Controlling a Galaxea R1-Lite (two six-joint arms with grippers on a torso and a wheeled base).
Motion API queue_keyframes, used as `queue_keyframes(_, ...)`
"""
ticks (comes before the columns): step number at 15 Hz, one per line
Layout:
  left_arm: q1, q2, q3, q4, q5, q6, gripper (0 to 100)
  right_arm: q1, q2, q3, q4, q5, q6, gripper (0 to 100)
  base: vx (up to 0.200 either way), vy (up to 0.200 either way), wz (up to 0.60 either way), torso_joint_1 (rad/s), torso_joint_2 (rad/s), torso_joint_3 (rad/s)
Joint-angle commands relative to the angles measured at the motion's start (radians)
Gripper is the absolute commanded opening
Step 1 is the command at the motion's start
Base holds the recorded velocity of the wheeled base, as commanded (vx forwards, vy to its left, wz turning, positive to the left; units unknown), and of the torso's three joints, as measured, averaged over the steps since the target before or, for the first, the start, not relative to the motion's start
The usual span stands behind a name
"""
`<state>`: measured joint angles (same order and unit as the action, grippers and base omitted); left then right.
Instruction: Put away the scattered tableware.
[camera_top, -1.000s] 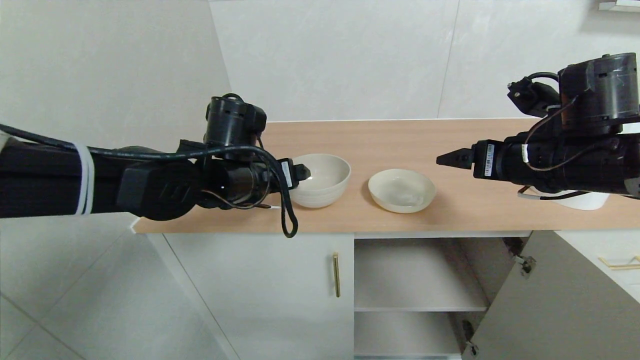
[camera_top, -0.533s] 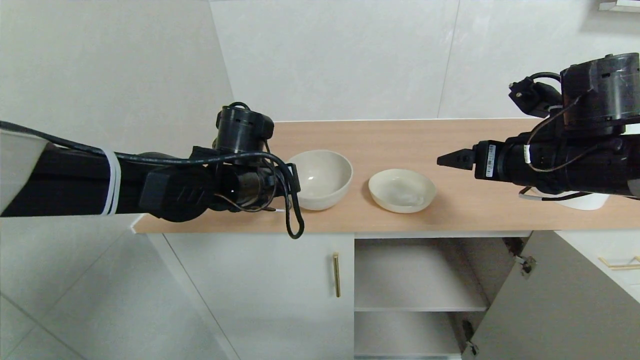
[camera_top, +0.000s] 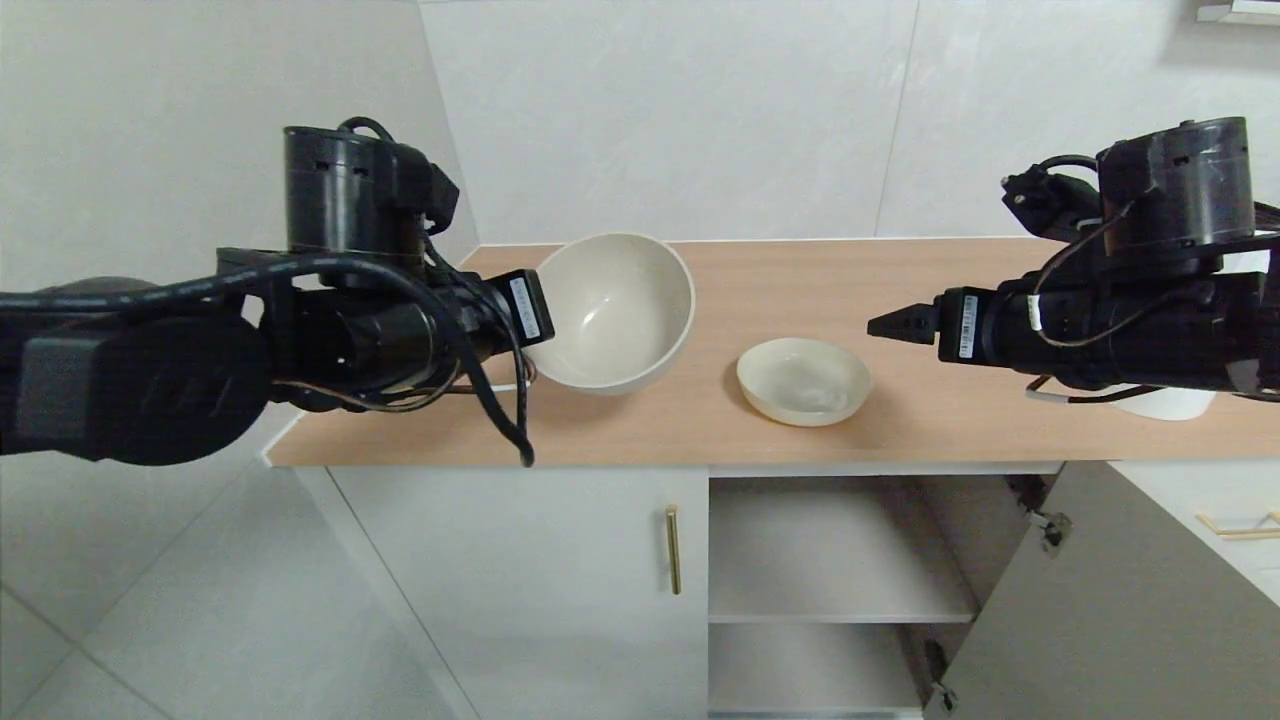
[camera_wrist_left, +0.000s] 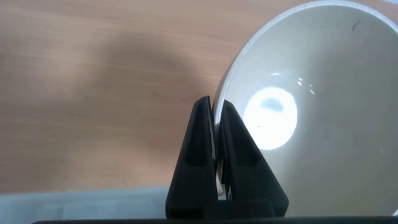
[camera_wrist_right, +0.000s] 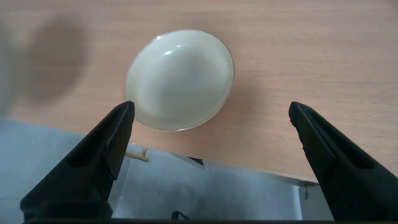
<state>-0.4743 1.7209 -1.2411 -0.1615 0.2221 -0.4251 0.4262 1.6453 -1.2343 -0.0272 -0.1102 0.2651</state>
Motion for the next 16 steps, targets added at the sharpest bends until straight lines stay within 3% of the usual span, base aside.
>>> queue_keyframes(1,0.0,-0.066,0.022,0.0,-0.009,0.0,0,0.0,0.059,-0.016,0.0,-0.019,0.0,100,0.0,0.0,0.0,0.0,0.0,0.0)
queue_keyframes(3,0.0,-0.06,0.028,0.0,-0.02,0.0,0,0.0,0.117,-0.042,0.0,-0.082,0.003,100,0.0,0.0,0.0,0.0,0.0,0.0)
queue_keyframes(12,-0.006,-0.058,0.041,0.0,-0.018,0.003,0,0.008,0.251,-0.056,-0.092,-0.095,0.011,100,0.0,0.0,0.0,0.0,0.0,0.0)
queue_keyframes(16,-0.009,-0.056,0.049,0.0,-0.017,0.025,0,0.008,0.286,-0.057,-0.14,-0.124,0.014,100,0.0,0.0,0.0,0.0,0.0,0.0)
